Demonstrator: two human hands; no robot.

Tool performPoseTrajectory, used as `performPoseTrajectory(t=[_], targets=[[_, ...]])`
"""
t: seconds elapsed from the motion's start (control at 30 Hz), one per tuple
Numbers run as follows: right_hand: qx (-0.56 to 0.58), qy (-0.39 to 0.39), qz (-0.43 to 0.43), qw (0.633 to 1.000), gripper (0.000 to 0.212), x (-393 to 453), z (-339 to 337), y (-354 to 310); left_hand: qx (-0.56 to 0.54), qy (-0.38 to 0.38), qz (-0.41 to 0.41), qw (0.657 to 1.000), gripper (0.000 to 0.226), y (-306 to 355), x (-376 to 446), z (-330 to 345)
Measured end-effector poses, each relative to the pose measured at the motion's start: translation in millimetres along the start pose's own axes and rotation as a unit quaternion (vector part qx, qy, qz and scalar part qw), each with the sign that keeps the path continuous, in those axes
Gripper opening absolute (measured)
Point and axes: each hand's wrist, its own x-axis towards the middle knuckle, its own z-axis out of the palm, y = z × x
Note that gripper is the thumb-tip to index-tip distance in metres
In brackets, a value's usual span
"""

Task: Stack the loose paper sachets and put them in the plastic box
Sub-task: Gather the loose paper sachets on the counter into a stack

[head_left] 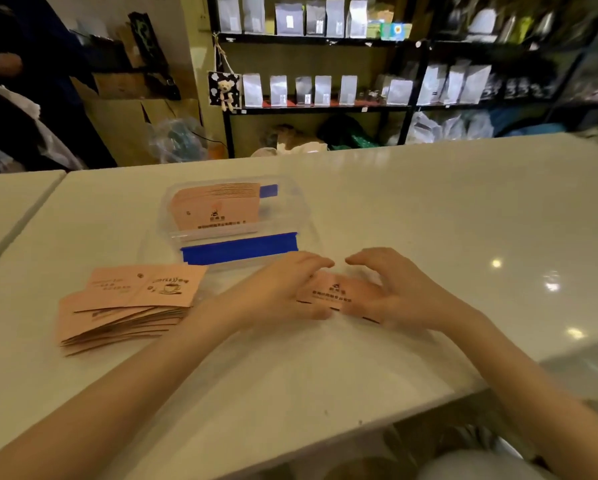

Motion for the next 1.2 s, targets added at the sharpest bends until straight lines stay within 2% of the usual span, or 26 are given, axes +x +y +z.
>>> performPoseTrajectory(t=[0.13, 0.37, 0.53, 0.83, 1.2], targets=[[-0.076, -0.005, -0.013, 0.997, 0.087, -2.6, 3.7, 14.0, 0.010, 0.015, -0.028, 0.999, 0.066, -8.9, 2.0, 6.5], [-0.048, 0.020, -0.029, 0.998, 0.067, -1.0, 5.3, 19.4, -0.016, 0.002, -0.058, 0.998, 0.065, -14.5, 2.7, 4.1], [-0.011, 0.051, -0.046, 0.998, 0.060, 3.6, -7.0, 9.5, -0.014, 0.027, -0.070, 0.997, 0.069, -8.5, -0.4, -6.8], [0.034, 0.046, -0.123, 0.991, 0.050, 26.9, -27.9, -46.1, -0.021, 0.145, -0.065, 0.987, 0.072, -6.9, -46.5, -70.8], [0.000, -0.002, -0.270, 0.963, 0.056, 85.6, 2.8, -141.6, 0.026, 0.209, -0.195, 0.958, 0.053, -45.5, -131.1, -123.0]])
